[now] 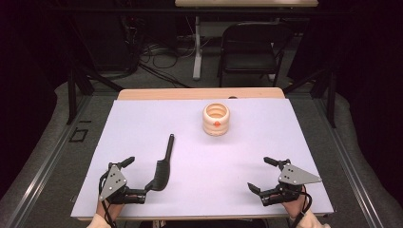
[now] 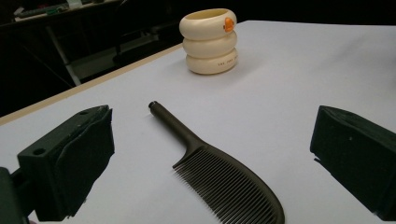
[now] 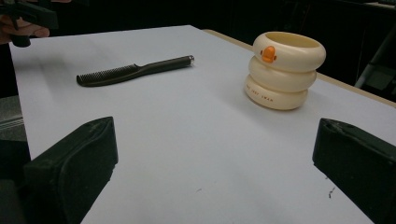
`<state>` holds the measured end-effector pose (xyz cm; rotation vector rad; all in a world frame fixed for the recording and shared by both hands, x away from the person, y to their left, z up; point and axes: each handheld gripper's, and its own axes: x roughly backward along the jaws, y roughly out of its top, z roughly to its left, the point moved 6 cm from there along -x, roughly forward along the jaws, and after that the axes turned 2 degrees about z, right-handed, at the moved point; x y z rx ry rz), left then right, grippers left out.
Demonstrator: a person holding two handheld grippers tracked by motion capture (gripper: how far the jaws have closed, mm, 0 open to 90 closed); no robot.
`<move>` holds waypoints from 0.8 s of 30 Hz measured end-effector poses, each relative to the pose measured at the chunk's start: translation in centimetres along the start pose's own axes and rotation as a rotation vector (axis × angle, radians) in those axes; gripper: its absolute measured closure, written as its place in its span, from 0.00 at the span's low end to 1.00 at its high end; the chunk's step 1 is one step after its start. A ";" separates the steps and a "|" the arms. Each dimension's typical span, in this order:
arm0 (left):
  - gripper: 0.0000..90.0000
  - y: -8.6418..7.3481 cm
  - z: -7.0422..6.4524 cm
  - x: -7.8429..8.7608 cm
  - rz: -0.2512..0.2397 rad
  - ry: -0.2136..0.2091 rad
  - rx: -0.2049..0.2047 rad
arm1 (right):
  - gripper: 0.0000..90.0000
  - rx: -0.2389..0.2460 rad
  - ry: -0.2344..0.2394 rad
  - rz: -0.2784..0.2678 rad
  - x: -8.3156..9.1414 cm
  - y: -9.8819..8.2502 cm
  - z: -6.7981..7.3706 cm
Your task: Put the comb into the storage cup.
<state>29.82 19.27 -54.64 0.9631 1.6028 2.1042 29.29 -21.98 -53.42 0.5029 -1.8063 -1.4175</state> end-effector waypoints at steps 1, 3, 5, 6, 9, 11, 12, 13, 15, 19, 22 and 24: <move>0.00 0.0 0.0 0.0 -0.002 -0.001 0.002 | 0.00 0.000 -0.001 0.000 0.0 0.0 0.0; 0.00 0.0 0.0 0.0 -0.002 0.000 0.000 | 0.00 0.001 0.000 0.000 0.0 0.0 0.0; 0.00 0.0 0.0 0.0 -0.001 0.000 0.001 | 0.00 0.001 -0.001 0.001 -0.1 0.0 0.0; 0.00 0.0 0.0 0.0 0.002 0.001 -0.001 | 0.00 0.001 -0.001 0.001 -0.1 0.0 0.0; 0.00 0.0 0.1 -0.2 0.005 0.002 -0.002 | 0.00 0.001 0.001 0.001 -0.1 0.0 0.0; 0.00 0.1 0.0 -0.2 0.003 0.002 -0.001 | 0.00 0.002 0.000 0.002 -0.2 0.0 0.0; 0.00 0.1 0.0 -0.2 0.003 0.002 -0.001 | 0.00 0.002 0.000 0.002 -0.2 0.0 0.0; 0.00 0.2 0.0 -0.3 0.003 0.004 0.000 | 0.00 -0.001 0.001 0.004 -0.2 -0.1 0.0; 0.00 0.2 0.1 -0.4 0.006 0.002 -0.002 | 0.00 -0.002 0.002 0.006 -0.2 -0.1 0.0; 0.00 0.4 0.2 -0.8 0.012 0.009 -0.007 | 0.00 0.001 0.003 0.009 -0.2 -0.1 0.1; 0.00 0.4 0.1 -1.0 0.014 0.007 -0.007 | 0.00 -0.001 0.003 0.010 -0.2 -0.1 0.0; 0.00 0.5 0.1 -1.1 0.012 0.006 -0.009 | 0.00 -0.002 0.003 0.012 -0.2 -0.2 0.0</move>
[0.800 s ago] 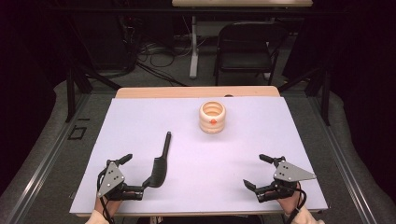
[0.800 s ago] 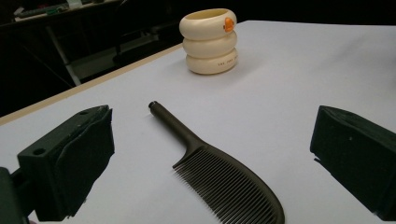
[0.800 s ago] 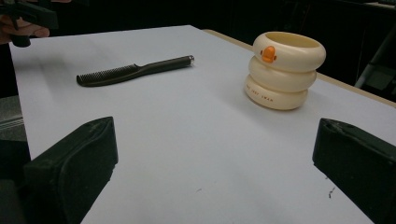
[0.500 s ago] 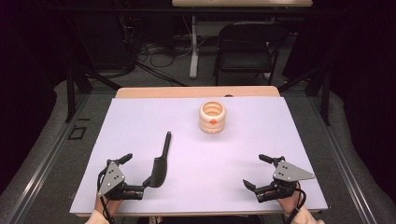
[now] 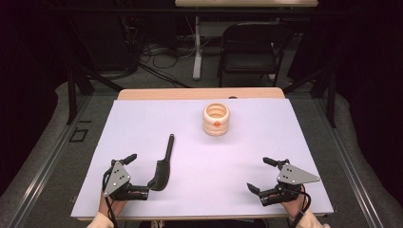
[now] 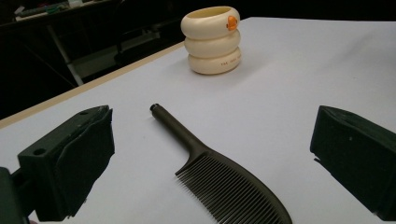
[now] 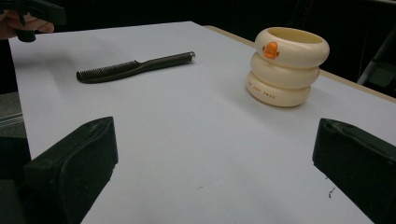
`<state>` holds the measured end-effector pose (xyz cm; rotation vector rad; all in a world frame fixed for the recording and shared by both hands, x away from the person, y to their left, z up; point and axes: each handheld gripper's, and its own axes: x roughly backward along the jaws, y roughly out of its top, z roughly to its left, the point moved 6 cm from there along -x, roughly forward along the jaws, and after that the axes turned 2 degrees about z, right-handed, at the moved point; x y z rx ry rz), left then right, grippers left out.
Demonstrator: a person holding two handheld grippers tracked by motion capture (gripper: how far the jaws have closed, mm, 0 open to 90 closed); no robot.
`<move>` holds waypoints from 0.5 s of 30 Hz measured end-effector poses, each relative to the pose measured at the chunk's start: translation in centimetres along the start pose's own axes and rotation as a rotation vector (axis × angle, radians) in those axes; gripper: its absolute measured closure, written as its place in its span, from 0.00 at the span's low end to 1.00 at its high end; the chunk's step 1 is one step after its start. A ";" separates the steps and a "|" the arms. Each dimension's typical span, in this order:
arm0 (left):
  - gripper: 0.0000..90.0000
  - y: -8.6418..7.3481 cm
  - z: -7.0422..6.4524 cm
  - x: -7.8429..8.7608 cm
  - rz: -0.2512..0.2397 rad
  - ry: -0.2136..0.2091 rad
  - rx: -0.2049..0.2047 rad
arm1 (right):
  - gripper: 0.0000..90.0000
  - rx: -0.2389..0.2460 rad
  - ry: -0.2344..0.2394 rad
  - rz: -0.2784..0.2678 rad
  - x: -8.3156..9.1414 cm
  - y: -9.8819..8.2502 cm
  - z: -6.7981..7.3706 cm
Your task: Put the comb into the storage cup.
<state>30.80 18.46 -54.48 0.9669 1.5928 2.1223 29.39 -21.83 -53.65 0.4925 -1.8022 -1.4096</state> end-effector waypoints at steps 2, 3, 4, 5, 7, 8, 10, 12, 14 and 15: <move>0.00 0.1 -0.1 -0.2 -0.002 -0.001 -0.004 | 0.00 0.003 0.001 0.000 0.0 0.0 0.0; 0.00 0.1 -0.1 -0.2 -0.002 -0.001 -0.004 | 0.00 0.004 0.002 0.001 -0.1 0.0 0.0; 0.00 0.2 -0.1 -0.3 -0.002 -0.001 -0.005 | 0.00 0.004 0.002 0.001 -0.1 0.0 0.0; 0.00 0.2 -0.1 -0.4 0.000 -0.003 -0.008 | 0.00 0.005 0.000 0.002 -0.1 0.0 0.0; 0.00 0.2 -0.2 -0.6 0.004 -0.002 -0.009 | 0.00 0.004 0.001 0.005 -0.1 0.0 0.0; 0.00 0.3 -0.2 -0.8 0.008 -0.001 -0.009 | 0.00 0.001 0.002 0.005 -0.1 0.0 0.0; 0.00 0.3 -0.2 -1.0 0.012 -0.007 -0.007 | 0.00 0.003 0.002 0.006 -0.2 -0.1 0.0; 0.00 0.4 -0.2 -1.2 0.011 -0.008 -0.013 | 0.00 0.003 0.002 0.007 -0.2 -0.1 0.0; 0.00 0.4 -0.1 -1.3 0.012 -0.006 -0.013 | 0.00 0.004 0.003 0.006 -0.2 -0.1 0.0; 0.00 0.5 -0.1 -1.5 0.009 -0.008 -0.012 | 0.00 0.006 0.002 0.007 -0.2 -0.1 0.0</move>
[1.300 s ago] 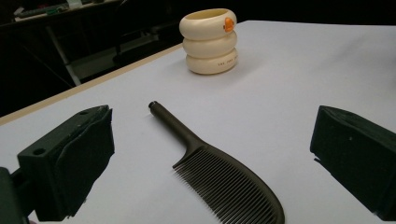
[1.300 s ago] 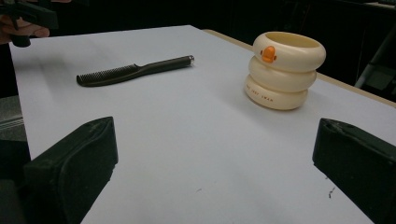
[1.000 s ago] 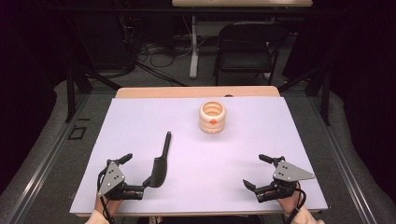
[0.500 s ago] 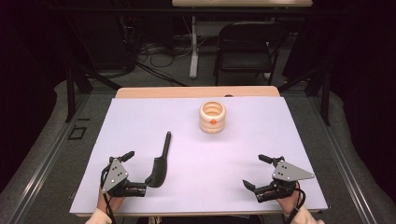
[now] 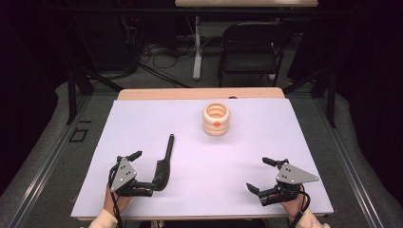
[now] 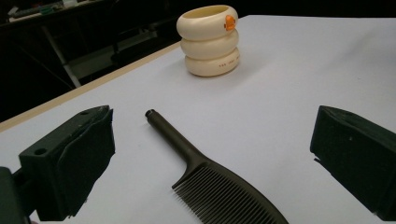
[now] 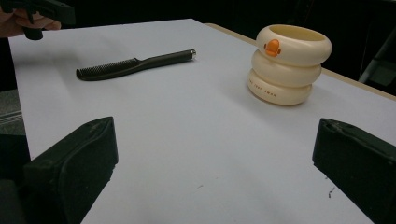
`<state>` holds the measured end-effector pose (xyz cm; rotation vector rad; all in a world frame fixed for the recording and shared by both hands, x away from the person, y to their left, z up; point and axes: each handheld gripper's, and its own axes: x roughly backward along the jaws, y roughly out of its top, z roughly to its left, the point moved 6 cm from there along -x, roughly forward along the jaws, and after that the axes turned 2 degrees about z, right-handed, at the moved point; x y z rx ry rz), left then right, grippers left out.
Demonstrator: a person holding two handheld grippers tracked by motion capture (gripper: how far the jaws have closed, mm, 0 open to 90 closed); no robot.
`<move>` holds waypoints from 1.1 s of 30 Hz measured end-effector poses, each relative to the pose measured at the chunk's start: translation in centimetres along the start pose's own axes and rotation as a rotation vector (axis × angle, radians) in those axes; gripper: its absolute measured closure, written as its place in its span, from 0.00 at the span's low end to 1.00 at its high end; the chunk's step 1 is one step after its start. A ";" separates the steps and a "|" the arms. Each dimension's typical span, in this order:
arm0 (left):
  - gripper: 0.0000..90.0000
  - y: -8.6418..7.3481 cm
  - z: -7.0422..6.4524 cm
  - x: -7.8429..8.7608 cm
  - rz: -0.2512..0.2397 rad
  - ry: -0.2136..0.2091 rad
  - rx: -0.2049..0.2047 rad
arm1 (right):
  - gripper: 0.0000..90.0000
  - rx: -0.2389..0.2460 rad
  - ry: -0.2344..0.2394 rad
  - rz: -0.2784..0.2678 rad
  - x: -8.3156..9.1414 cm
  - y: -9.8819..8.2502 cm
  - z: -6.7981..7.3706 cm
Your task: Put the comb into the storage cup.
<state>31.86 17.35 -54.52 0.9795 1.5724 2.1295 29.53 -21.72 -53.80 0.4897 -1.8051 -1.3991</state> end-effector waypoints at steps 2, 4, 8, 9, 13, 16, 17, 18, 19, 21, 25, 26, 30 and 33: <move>0.00 0.0 0.2 -0.3 0.002 0.003 0.000 | 0.00 -0.001 0.002 0.002 0.0 0.0 0.0; 0.00 0.0 0.3 -0.4 0.005 0.005 -0.001 | 0.00 -0.001 0.002 0.003 0.0 0.0 0.0; 0.00 0.2 0.5 -0.9 0.005 0.005 0.000 | 0.00 0.000 0.002 0.004 0.0 0.0 0.0; 0.00 0.2 0.5 -1.0 0.008 0.003 -0.004 | 0.00 0.000 0.001 0.004 0.0 0.0 0.0; 0.00 0.3 0.8 -1.4 0.008 0.008 -0.006 | 0.00 0.000 0.001 0.006 -0.1 -0.1 0.0; 0.00 0.4 1.0 -1.6 0.007 0.013 -0.004 | 0.00 0.000 0.002 0.008 0.0 -0.1 0.0; 0.00 0.4 1.0 -1.7 0.006 0.011 -0.005 | 0.00 -0.001 0.001 0.008 -0.1 -0.1 0.0; 0.00 0.5 1.1 -1.8 0.007 0.015 -0.007 | 0.00 0.001 0.001 0.007 -0.1 -0.1 0.0; 0.00 0.5 1.1 -1.8 0.007 0.015 -0.007 | 0.00 0.001 0.001 0.007 -0.1 -0.1 0.0; 0.00 0.5 1.2 -2.0 0.010 0.014 -0.009 | 0.00 -0.002 0.002 0.009 -0.1 -0.1 0.0; 0.00 0.6 1.4 -2.4 0.010 0.016 -0.009 | 0.00 -0.003 0.001 0.008 -0.1 -0.1 0.0; 0.00 0.6 1.4 -2.4 0.012 0.016 -0.010 | 0.00 -0.003 0.002 0.009 -0.1 -0.1 0.0; 0.00 0.7 1.7 -2.8 0.019 0.014 -0.010 | 0.00 -0.003 0.002 0.009 -0.1 -0.1 0.0; 0.00 0.8 1.7 -3.0 0.023 0.014 -0.011 | 0.00 0.000 0.002 0.011 -0.1 -0.1 0.0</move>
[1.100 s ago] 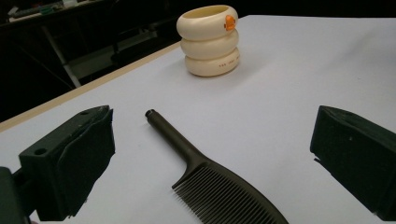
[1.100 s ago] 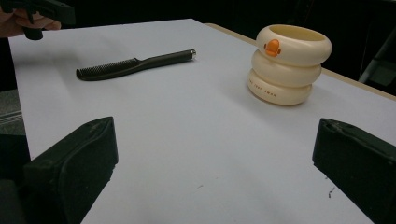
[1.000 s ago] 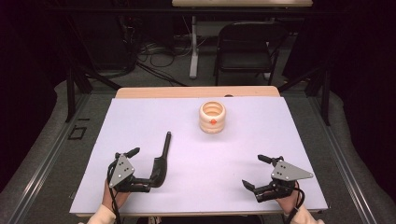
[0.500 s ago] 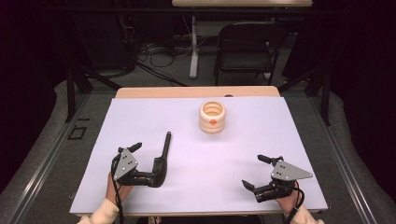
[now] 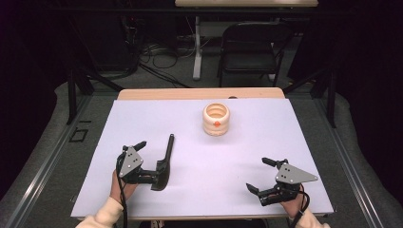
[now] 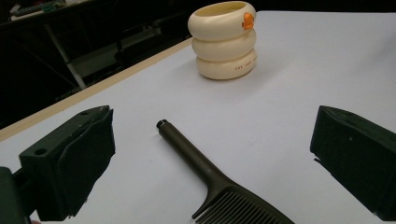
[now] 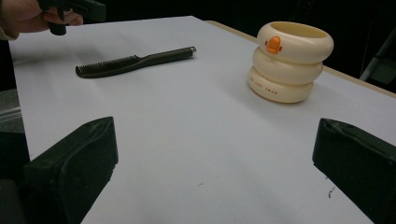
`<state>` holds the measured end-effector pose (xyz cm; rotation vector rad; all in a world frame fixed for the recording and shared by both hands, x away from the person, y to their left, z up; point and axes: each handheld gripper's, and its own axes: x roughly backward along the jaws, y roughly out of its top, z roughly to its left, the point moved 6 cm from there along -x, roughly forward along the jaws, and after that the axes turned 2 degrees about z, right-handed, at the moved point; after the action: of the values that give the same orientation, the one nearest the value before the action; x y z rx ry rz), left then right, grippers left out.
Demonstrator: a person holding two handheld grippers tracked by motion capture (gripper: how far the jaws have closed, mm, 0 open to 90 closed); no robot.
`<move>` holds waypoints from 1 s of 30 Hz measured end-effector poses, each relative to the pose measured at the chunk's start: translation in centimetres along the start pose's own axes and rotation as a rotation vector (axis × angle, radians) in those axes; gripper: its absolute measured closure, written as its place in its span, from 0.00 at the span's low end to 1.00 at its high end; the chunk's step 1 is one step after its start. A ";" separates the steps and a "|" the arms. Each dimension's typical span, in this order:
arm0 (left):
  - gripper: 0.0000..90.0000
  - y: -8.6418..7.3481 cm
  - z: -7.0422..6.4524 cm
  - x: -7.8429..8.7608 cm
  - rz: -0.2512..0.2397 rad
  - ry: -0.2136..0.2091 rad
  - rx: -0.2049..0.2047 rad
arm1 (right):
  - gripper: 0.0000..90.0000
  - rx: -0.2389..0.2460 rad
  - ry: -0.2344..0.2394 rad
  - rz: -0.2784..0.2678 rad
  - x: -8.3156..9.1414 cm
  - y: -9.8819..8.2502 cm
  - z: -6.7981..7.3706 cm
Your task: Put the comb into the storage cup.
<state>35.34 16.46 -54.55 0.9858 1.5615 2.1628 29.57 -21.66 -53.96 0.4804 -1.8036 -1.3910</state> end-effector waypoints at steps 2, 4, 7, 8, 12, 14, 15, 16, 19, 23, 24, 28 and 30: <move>0.00 0.1 0.1 -0.3 0.004 0.000 0.000 | 0.00 -0.001 0.000 0.000 0.0 0.0 0.0; 0.00 0.1 0.2 -0.5 0.006 0.000 -0.003 | 0.00 -0.001 0.000 0.001 0.0 0.0 0.0; 0.00 0.2 0.4 -0.8 0.010 -0.001 -0.005 | 0.00 0.000 -0.001 0.001 0.0 0.0 0.0; 0.00 0.2 0.4 -0.8 0.010 -0.001 -0.005 | 0.00 0.000 -0.001 0.001 0.0 0.0 0.0; 0.00 0.3 0.6 -1.3 0.015 0.002 -0.002 | 0.00 0.000 0.000 0.001 0.0 0.0 0.0; 0.00 0.3 0.7 -1.5 0.017 0.000 0.001 | 0.00 0.001 -0.001 0.001 0.0 0.0 0.0; 0.00 0.4 0.8 -1.7 0.020 0.001 0.004 | 0.00 0.001 -0.001 0.001 0.0 0.0 0.0; 0.00 0.4 0.8 -1.7 0.020 0.001 0.004 | 0.00 0.001 -0.001 0.001 0.0 0.0 0.0; 0.00 0.5 1.0 -2.1 0.028 -0.003 0.002 | 0.00 0.001 -0.002 0.001 0.0 0.0 -0.1; 0.00 0.6 1.1 -2.4 0.033 -0.004 0.010 | 0.00 0.000 -0.002 0.001 0.0 0.0 0.0; 0.00 0.6 1.2 -2.5 0.035 -0.002 0.008 | 0.00 0.001 -0.003 0.002 0.0 0.0 -0.1; 0.00 0.6 1.5 -2.8 0.044 -0.003 0.011 | 0.00 0.001 -0.002 0.001 0.0 0.0 -0.1; 0.00 0.7 1.6 -3.1 0.046 -0.007 0.008 | 0.00 0.000 -0.002 0.001 0.0 0.0 -0.1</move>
<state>38.72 15.52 -54.75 1.0406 1.5597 2.1828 29.62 -21.72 -53.99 0.4780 -1.8056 -1.3907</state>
